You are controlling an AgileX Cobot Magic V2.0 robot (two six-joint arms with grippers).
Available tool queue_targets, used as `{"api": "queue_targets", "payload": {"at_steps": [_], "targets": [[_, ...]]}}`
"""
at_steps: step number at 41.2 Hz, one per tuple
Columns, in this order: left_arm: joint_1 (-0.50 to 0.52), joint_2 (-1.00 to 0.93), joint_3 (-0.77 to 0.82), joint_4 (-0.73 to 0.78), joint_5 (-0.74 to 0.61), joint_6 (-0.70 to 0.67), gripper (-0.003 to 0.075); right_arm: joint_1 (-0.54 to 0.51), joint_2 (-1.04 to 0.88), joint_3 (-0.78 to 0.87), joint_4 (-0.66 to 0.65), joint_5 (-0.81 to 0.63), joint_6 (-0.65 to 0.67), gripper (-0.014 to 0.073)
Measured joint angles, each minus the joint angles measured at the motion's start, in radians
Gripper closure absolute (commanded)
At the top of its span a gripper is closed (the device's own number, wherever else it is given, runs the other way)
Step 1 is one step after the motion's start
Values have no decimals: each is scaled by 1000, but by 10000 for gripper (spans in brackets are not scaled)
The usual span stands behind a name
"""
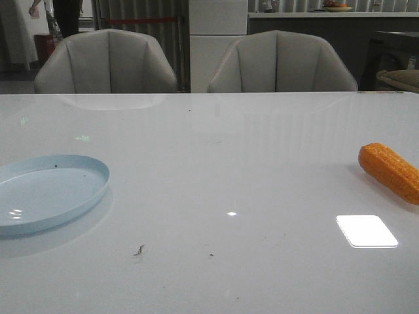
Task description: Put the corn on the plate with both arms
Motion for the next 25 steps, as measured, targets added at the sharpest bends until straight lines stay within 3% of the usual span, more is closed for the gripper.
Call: {"api": "queue_targets", "payload": {"at_steps": [11,25], "targets": [[0,210,-248,127,18,0,631,0,209,-265,4,62,7,528],[0,643,-271,147,203,0,631,0,597,-277,4,191,11,528]]}}
